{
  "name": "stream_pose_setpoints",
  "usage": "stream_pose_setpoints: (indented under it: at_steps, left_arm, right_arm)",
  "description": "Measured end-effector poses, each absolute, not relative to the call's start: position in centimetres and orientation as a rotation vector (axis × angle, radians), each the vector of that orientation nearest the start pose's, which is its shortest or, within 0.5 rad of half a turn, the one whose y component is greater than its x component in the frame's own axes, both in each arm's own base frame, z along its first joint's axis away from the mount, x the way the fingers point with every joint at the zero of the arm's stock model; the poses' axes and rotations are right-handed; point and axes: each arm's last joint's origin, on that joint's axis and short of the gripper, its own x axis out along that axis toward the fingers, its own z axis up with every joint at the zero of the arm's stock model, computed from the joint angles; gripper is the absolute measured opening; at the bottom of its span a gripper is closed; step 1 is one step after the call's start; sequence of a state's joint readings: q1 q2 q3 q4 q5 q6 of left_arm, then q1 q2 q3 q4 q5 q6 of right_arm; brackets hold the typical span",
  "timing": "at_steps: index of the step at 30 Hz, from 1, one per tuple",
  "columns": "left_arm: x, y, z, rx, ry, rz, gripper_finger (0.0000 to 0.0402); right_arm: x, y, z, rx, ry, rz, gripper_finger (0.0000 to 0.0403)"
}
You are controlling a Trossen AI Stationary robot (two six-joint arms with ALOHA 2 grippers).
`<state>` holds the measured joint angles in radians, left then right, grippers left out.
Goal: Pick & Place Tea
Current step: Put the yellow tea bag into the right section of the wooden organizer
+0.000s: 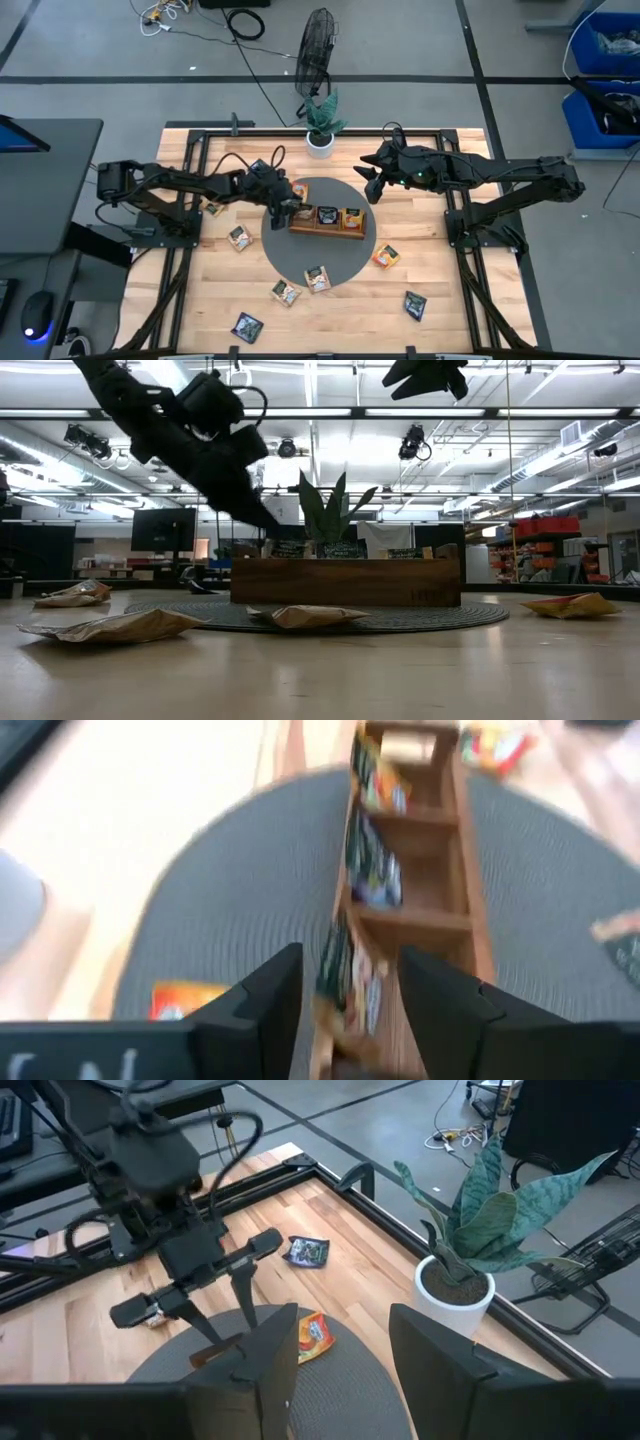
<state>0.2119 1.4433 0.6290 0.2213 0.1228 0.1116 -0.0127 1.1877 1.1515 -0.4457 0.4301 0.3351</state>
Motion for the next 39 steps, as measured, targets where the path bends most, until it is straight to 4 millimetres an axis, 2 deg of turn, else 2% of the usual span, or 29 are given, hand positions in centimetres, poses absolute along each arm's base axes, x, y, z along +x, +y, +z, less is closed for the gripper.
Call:
stream_pose_setpoints:
  at_steps: [6, 16, 28, 32, 39]
  left_arm:
    - [27.7, 5.7, 20.1, 0.033, 0.51, 0.102, 0.0181]
    - [27.4, 5.0, 23.9, -0.098, 0.366, 0.115, 0.0181]
    - [26.4, 3.0, 27.0, -0.272, 0.237, 0.071, 0.0181]
    - [26.2, 2.6, 27.3, -0.332, 0.224, 0.06, 0.0181]
    - [26.3, 2.0, 27.7, -0.474, 0.185, 0.045, 0.0181]
  right_arm:
    - [25.1, -1.5, 35.4, 0.228, 0.416, -0.512, 0.0164]
    - [24.9, -0.6, 34.3, 0.355, 0.477, -0.441, 0.0164]
    - [24.5, 3.0, 31.2, 0.48, 0.6, -0.322, 0.0164]
    - [24.1, 4.8, 29.8, 0.461, 0.664, -0.244, 0.0164]
    - [23.2, 8.0, 27.5, 0.551, 0.691, -0.157, 0.0164]
